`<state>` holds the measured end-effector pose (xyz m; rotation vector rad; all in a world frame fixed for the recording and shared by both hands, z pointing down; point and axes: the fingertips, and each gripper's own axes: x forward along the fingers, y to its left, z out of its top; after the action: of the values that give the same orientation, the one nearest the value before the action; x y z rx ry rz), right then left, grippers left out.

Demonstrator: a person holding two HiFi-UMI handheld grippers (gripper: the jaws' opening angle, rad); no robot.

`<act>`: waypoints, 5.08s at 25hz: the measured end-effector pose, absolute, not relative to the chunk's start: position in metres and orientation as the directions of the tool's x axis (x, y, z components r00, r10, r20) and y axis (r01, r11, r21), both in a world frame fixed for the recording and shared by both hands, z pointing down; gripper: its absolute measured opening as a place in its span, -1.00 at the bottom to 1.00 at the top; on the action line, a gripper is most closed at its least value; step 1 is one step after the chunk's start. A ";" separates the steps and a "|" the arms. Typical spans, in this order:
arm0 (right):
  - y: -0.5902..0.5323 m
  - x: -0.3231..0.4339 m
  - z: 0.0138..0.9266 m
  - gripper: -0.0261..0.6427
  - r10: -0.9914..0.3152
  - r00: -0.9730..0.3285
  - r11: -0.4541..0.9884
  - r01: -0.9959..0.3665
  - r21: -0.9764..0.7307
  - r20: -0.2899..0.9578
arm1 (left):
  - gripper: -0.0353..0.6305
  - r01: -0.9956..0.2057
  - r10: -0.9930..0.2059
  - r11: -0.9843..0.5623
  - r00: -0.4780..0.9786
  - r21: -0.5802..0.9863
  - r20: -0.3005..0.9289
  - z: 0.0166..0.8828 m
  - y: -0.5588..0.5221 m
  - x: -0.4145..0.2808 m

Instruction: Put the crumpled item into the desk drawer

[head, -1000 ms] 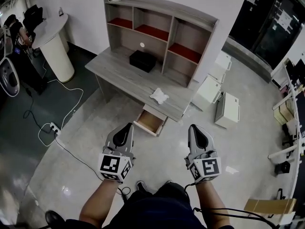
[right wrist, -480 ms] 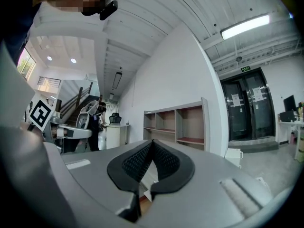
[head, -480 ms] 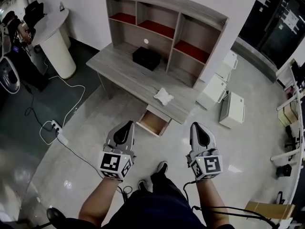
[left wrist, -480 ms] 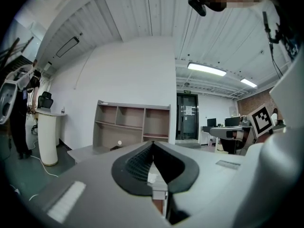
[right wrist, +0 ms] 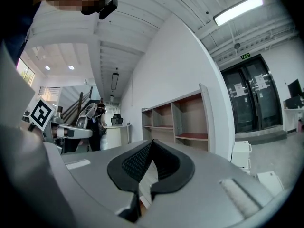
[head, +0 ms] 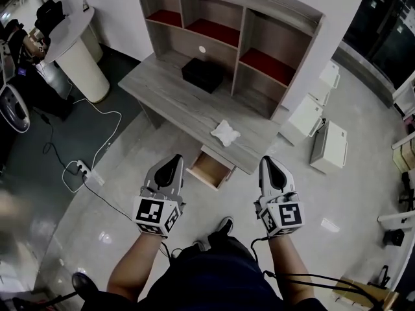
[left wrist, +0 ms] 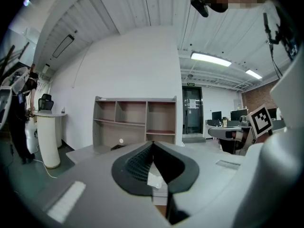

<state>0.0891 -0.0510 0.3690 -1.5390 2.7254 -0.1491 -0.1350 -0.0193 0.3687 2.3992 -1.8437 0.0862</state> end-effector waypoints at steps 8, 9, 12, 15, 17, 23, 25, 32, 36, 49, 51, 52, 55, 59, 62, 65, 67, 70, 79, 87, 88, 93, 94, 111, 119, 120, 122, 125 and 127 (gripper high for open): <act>-0.094 0.102 0.388 -0.90 -0.839 -0.539 0.531 -0.840 -0.111 0.076 | -0.88 -0.965 -0.952 -0.260 0.262 0.033 0.159 0.388 -0.066 -0.116; -0.098 0.102 0.390 -0.90 -0.839 -0.538 0.529 -0.841 -0.111 0.082 | -0.88 -0.964 -0.950 -0.264 0.266 0.034 0.165 0.391 -0.072 -0.116; -0.107 0.103 0.399 -0.90 -0.845 -0.525 0.514 -0.850 -0.114 0.102 | -0.88 -0.958 -0.940 -0.285 0.287 0.037 0.185 0.402 -0.089 -0.117; -0.115 0.106 0.407 -0.90 -0.861 -0.494 0.482 -0.868 -0.116 0.122 | -0.88 -0.947 -0.925 -0.318 0.320 0.041 0.204 0.415 -0.112 -0.118; -0.120 0.108 0.411 -0.90 -0.874 -0.466 0.453 -0.884 -0.113 0.139 | -0.88 -0.936 -0.911 -0.348 0.349 0.046 0.221 0.427 -0.129 -0.117; -0.125 0.114 0.420 -0.90 -0.910 -0.366 0.353 -0.930 -0.099 0.196 | -0.88 -0.871 -0.822 -0.490 0.480 0.048 0.306 0.475 -0.175 -0.100; -0.126 0.117 0.424 -0.90 -0.919 -0.335 0.322 -0.942 -0.094 0.209 | -0.88 -0.845 -0.790 -0.532 0.516 0.048 0.331 0.492 -0.188 -0.094; -0.117 0.134 0.437 -0.90 -0.947 -0.220 0.203 -0.975 -0.093 0.233 | -0.77 -0.756 -0.668 -0.655 0.589 0.016 0.455 0.559 -0.216 -0.073; -0.113 0.143 0.444 -0.90 -0.953 -0.175 0.152 -0.982 -0.110 0.246 | -0.64 -0.699 -0.569 -0.714 0.598 0.021 0.565 0.607 -0.224 -0.062; -0.084 0.166 0.466 -0.90 -0.945 -0.074 0.036 -0.992 -0.125 0.318 | -0.63 -0.560 -0.369 -0.827 0.478 -0.047 0.797 0.704 -0.246 -0.033; -0.080 0.169 0.469 -0.90 -0.943 -0.064 0.023 -0.991 -0.128 0.326 | -0.63 -0.548 -0.347 -0.835 0.456 -0.049 0.819 0.713 -0.249 -0.031; -0.078 0.170 0.471 -0.90 -0.942 -0.061 0.018 -0.991 -0.130 0.330 | -0.63 -0.544 -0.340 -0.837 0.445 -0.051 0.829 0.716 -0.250 -0.031; -0.076 0.174 0.472 -0.90 -0.942 -0.047 0.003 -0.991 -0.133 0.332 | -0.63 -0.535 -0.324 -0.843 0.416 -0.059 0.850 0.724 -0.254 -0.031; -0.071 0.174 0.476 -0.90 -0.936 -0.049 0.002 -0.991 -0.135 0.348 | -0.63 -0.535 -0.313 -0.843 0.401 -0.057 0.861 0.733 -0.254 -0.030; -0.069 0.172 0.479 -0.90 -0.934 -0.055 0.005 -0.990 -0.140 0.353 | -0.66 -0.549 -0.321 -0.834 0.393 -0.061 0.862 0.733 -0.254 -0.031; -0.068 0.169 0.479 -0.90 -0.932 -0.064 0.013 -0.990 -0.143 0.357 | -0.84 -0.560 -0.336 -0.826 0.388 -0.070 0.858 0.731 -0.251 -0.029; -0.070 0.167 0.479 -0.90 -0.933 -0.073 0.023 -0.989 -0.143 0.354 | -0.87 -0.568 -0.349 -0.819 0.388 -0.076 0.853 0.730 -0.249 -0.028; -0.072 0.163 0.478 -0.90 -0.933 -0.089 0.040 -0.989 -0.145 0.349 | -0.88 -0.585 -0.362 -0.808 0.401 -0.069 0.842 0.725 -0.246 -0.028; -0.085 0.145 0.478 -0.90 -0.923 -0.166 0.116 -0.980 -0.162 0.348 | -0.88 -0.629 -0.418 -0.776 0.444 -0.057 0.793 0.703 -0.224 -0.042; -0.096 0.119 0.491 -0.90 -0.897 -0.274 0.215 -0.956 -0.197 0.346 | -0.88 -0.677 -0.479 -0.733 0.435 -0.074 0.763 0.690 -0.185 -0.071; -0.098 0.115 0.491 -0.90 -0.893 -0.286 0.228 -0.953 -0.199 0.346 | -0.88 -0.680 -0.486 -0.729 0.433 -0.080 0.759 0.688 -0.181 -0.074; -0.102 0.097 0.493 -0.90 -0.872 -0.340 0.283 -0.937 -0.202 0.353 | -0.88 -0.682 -0.512 -0.723 0.415 -0.115 0.752 0.690 -0.159 -0.088; -0.102 0.094 0.494 -0.90 -0.868 -0.348 0.293 -0.935 -0.202 0.355 | -0.88 -0.684 -0.515 -0.720 0.411 -0.118 0.752 0.691 -0.155 -0.090; -0.070 0.090 0.514 -0.90 -0.822 -0.367 0.317 -0.930 -0.185 0.435 | -0.88 -0.661 -0.440 -0.746 0.399 -0.081 0.804 0.764 -0.093 -0.089; -0.055 0.098 0.531 -0.90 -0.807 -0.335 0.285 -0.942 -0.176 0.487 | -0.88 -0.629 -0.380 -0.774 0.378 -0.067 0.844 0.808 -0.086 -0.078; -0.054 0.099 0.533 -0.90 -0.806 -0.333 0.282 -0.943 -0.177 0.489 | -0.88 -0.627 -0.377 -0.776 0.374 -0.068 0.847 0.811 -0.087 -0.077; -0.051 0.100 0.537 -0.90 -0.798 -0.332 0.281 -0.943 -0.177 0.503 | -0.87 -0.620 -0.367 -0.781 0.362 -0.072 0.857 0.817 -0.088 -0.075; -0.049 0.102 0.544 -0.90 -0.798 -0.330 0.272 -0.944 -0.188 0.504 | -0.87 -0.607 -0.333 -0.791 0.322 -0.077 0.886 0.830 -0.089 -0.075; -0.049 0.100 0.548 -0.90 -0.794 -0.334 0.273 -0.942 -0.193 0.507 | -0.87 -0.598 -0.318 -0.796 0.288 -0.090 0.903 0.836 -0.091 -0.077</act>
<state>0.1005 -0.0494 0.5485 -1.9439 2.7387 -0.8233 -0.0769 -0.0913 0.8361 2.2930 -0.8390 1.5124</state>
